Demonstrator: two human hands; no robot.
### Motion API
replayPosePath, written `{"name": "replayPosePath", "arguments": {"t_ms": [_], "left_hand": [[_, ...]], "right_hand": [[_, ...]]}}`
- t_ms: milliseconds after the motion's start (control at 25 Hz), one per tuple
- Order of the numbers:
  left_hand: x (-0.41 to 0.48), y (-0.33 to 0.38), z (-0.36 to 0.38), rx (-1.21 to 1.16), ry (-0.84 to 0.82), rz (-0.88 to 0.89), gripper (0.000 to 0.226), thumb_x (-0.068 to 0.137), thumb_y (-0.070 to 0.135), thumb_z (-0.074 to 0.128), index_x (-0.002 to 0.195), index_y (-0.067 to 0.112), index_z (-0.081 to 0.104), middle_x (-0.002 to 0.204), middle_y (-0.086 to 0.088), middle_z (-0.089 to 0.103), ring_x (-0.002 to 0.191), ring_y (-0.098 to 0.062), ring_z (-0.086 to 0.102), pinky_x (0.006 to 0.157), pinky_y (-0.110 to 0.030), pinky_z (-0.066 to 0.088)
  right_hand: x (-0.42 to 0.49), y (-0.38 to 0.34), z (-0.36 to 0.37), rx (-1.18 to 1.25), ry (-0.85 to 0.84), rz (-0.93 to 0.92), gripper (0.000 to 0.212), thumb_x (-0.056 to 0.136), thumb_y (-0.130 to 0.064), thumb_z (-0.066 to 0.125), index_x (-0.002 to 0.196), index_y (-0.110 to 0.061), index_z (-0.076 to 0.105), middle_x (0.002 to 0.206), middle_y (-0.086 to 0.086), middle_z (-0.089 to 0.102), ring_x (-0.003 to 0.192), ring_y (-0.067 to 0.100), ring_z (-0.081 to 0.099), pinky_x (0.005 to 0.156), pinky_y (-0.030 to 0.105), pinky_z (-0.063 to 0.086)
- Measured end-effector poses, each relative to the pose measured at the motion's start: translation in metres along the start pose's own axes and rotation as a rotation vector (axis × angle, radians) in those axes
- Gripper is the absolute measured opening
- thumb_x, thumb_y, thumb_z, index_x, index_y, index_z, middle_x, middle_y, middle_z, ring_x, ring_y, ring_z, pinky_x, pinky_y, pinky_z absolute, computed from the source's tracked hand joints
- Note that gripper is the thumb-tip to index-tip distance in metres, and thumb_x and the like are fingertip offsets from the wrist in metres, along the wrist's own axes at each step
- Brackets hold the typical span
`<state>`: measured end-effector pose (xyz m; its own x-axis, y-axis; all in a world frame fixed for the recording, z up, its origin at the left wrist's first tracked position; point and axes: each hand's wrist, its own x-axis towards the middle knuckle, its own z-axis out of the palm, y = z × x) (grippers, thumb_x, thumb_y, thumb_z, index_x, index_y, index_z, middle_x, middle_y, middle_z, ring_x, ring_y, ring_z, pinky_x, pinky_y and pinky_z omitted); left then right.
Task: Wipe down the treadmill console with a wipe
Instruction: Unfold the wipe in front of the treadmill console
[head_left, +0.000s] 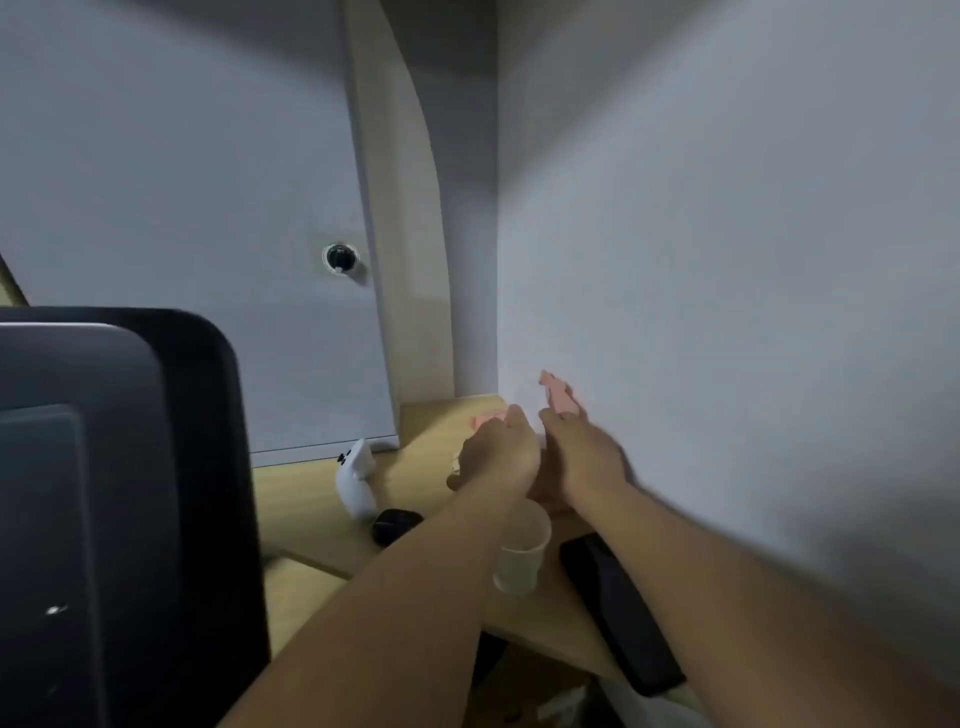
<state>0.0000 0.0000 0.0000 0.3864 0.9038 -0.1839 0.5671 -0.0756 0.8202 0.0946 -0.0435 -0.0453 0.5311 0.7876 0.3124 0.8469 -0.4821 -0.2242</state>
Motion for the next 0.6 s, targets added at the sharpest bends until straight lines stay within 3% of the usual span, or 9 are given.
{"name": "replayPosePath", "arguments": {"t_ms": [120, 240, 320, 360, 440, 520, 600], "left_hand": [[0.014, 0.001, 0.009, 0.106, 0.015, 0.000, 0.055, 0.104, 0.044, 0.021, 0.130, 0.012, 0.058, 0.130, -0.013, 0.058, 0.117, -0.032, 0.054, 0.109, -0.046, 0.037], [0.016, 0.005, 0.008, 0.131, 0.009, 0.014, 0.044, 0.104, 0.033, 0.029, 0.131, 0.012, 0.056, 0.137, -0.014, 0.055, 0.124, -0.034, 0.052, 0.109, -0.043, 0.038], [0.006, 0.008, 0.004, 0.075, -0.006, 0.037, 0.036, 0.098, 0.022, 0.040, 0.130, 0.012, 0.054, 0.134, -0.014, 0.057, 0.121, -0.034, 0.054, 0.105, -0.043, 0.043], [-0.002, 0.010, 0.000, 0.012, -0.012, 0.073, 0.036, 0.095, 0.017, 0.044, 0.130, 0.012, 0.053, 0.132, -0.013, 0.058, 0.119, -0.034, 0.056, 0.101, -0.041, 0.046], [-0.024, 0.019, -0.011, -0.162, -0.022, 0.167, 0.044, 0.092, 0.013, 0.044, 0.135, 0.013, 0.047, 0.129, -0.013, 0.059, 0.116, -0.033, 0.057, 0.097, -0.040, 0.049], [-0.056, 0.025, -0.026, -0.435, -0.045, 0.140, 0.050, 0.093, 0.021, 0.047, 0.142, 0.016, 0.040, 0.132, -0.011, 0.058, 0.117, -0.032, 0.057, 0.100, -0.045, 0.049], [-0.101, 0.020, -0.047, -0.691, -0.141, 0.064, 0.047, 0.095, 0.035, 0.055, 0.137, 0.018, 0.046, 0.130, -0.005, 0.059, 0.115, -0.024, 0.060, 0.094, -0.042, 0.051]], "right_hand": [[0.014, 0.007, 0.012, -0.108, 0.039, 0.004, 0.019, 0.094, -0.024, 0.048, 0.112, -0.024, 0.052, 0.114, 0.000, 0.060, 0.101, 0.025, 0.061, 0.079, 0.032, 0.048], [0.019, 0.014, 0.011, -0.014, 0.155, -0.021, 0.038, 0.095, -0.017, 0.042, 0.131, -0.027, 0.052, 0.128, -0.014, 0.051, 0.112, 0.017, 0.054, 0.094, 0.032, 0.041], [0.014, 0.011, -0.006, 0.041, 0.227, -0.050, 0.029, 0.091, -0.009, 0.047, 0.117, -0.014, 0.061, 0.131, 0.005, 0.058, 0.111, 0.027, 0.058, 0.087, 0.032, 0.044], [0.007, 0.007, -0.020, 0.093, 0.253, -0.033, 0.022, 0.090, -0.009, 0.048, 0.107, -0.011, 0.063, 0.119, 0.013, 0.063, 0.104, 0.032, 0.060, 0.082, 0.034, 0.046], [-0.009, -0.005, -0.057, 0.260, 0.305, 0.006, 0.014, 0.091, -0.015, 0.049, 0.093, -0.015, 0.062, 0.094, 0.011, 0.066, 0.088, 0.032, 0.061, 0.075, 0.039, 0.049], [-0.034, -0.021, -0.098, 0.423, 0.384, 0.041, 0.012, 0.092, -0.019, 0.052, 0.088, -0.015, 0.063, 0.083, 0.005, 0.068, 0.079, 0.028, 0.062, 0.069, 0.038, 0.050], [-0.067, -0.037, -0.139, 0.597, 0.415, 0.054, 0.009, 0.091, -0.018, 0.057, 0.085, -0.016, 0.064, 0.075, 0.001, 0.069, 0.070, 0.023, 0.065, 0.062, 0.032, 0.051]]}}
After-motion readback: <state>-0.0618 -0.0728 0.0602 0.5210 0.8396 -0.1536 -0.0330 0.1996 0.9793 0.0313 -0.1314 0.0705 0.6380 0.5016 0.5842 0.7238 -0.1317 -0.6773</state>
